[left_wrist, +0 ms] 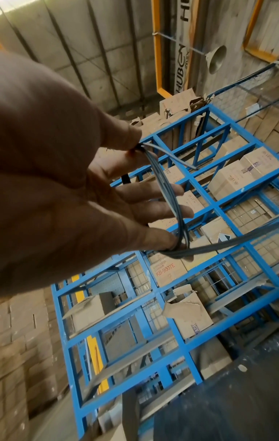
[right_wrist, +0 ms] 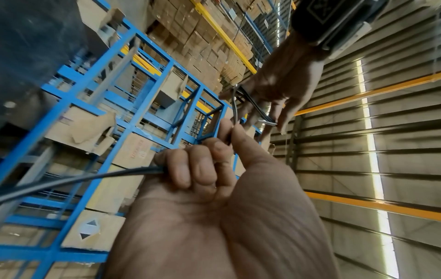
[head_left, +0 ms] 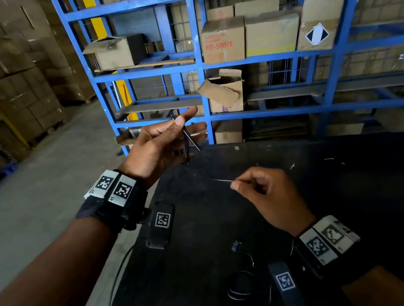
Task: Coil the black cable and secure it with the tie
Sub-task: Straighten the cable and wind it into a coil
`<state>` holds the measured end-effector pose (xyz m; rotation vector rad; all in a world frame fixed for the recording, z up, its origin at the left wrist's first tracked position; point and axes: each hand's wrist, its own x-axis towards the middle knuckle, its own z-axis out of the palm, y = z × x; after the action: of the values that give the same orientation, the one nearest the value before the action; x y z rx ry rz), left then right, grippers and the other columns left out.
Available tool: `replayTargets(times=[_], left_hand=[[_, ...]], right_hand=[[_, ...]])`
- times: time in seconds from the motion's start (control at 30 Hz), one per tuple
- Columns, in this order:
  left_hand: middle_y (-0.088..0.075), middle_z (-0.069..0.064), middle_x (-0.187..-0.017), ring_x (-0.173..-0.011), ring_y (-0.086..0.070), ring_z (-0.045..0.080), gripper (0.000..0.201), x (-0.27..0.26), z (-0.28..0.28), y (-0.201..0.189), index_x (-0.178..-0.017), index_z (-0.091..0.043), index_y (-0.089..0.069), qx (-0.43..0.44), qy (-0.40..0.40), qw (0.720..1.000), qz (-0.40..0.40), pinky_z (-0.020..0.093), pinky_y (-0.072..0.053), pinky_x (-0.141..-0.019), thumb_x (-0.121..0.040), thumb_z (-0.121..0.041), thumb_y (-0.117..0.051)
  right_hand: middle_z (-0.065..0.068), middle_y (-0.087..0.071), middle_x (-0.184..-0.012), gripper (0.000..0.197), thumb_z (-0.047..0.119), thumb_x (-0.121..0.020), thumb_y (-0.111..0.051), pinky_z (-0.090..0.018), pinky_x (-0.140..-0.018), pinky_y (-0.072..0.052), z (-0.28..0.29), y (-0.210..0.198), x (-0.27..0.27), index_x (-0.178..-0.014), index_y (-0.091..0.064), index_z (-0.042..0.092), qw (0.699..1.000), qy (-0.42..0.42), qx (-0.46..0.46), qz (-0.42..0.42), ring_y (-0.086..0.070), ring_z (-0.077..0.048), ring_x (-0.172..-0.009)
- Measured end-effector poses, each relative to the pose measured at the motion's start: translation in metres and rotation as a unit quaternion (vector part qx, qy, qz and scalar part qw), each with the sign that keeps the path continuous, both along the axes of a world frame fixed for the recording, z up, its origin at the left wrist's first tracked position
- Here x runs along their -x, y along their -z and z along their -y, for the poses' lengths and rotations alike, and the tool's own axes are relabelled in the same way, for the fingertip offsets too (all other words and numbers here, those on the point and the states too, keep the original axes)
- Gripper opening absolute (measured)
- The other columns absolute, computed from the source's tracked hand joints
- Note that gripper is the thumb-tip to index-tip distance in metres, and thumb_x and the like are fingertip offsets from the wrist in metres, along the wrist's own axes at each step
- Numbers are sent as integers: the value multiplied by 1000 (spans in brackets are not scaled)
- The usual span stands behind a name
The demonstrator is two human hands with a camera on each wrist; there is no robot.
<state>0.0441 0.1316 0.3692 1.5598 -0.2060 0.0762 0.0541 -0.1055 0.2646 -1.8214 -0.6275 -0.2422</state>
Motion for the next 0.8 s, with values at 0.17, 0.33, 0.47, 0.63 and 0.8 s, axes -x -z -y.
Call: replayTargets(times=[0.17, 0.33, 0.47, 0.63, 0.8], left_hand=[[-70, 1, -137, -121, -64, 32, 39, -4, 5, 8, -127, -9, -72, -80, 5, 997, -16, 61, -48, -98, -101, -36, -60], [-57, 44, -94, -77, -49, 36, 61, 1, 15, 23, -119, 12, -66, -177, 87, 980, -41, 37, -47, -65, -96, -44, -66], [-73, 25, -124, -114, -70, 44, 43, 12, 19, 25, -126, -6, -71, -182, 164, 964, -105, 59, -46, -94, -99, -37, -58], [-66, 23, -137, -126, -64, 47, 44, 28, 20, 22, -138, -8, -63, -106, 269, 943, -166, 71, -36, -113, -102, -30, -49], [-66, 25, -136, -131, -55, 56, 44, 36, 23, 22, -140, -9, -61, -33, 346, 922, -168, 76, -30, -113, -105, -30, -43]], right_hand=[[2, -75, -77, 8, 22, -91, -72, -39, -71, -61, 5, -29, 9, -86, -75, 17, 999, -2, 5, 40, -72, -14, -73], [2, -74, -76, 6, 21, -90, -73, -42, -68, -59, 2, -54, 3, -85, -74, 17, 996, 2, 13, 88, -70, -14, -71], [1, -75, -82, 5, 16, -90, -75, -36, -72, -60, 9, -65, -8, -89, -76, 12, 994, -50, 32, 87, -72, -14, -76], [-3, -76, -86, 10, 9, -84, -79, -20, -76, -56, 17, -76, -11, -90, -76, 2, 986, -152, 6, 70, -73, -11, -80], [5, -75, -78, 15, 11, -78, -80, -15, -69, -51, 14, -70, -15, -89, -75, 1, 976, -205, -77, 6, -70, -3, -72]])
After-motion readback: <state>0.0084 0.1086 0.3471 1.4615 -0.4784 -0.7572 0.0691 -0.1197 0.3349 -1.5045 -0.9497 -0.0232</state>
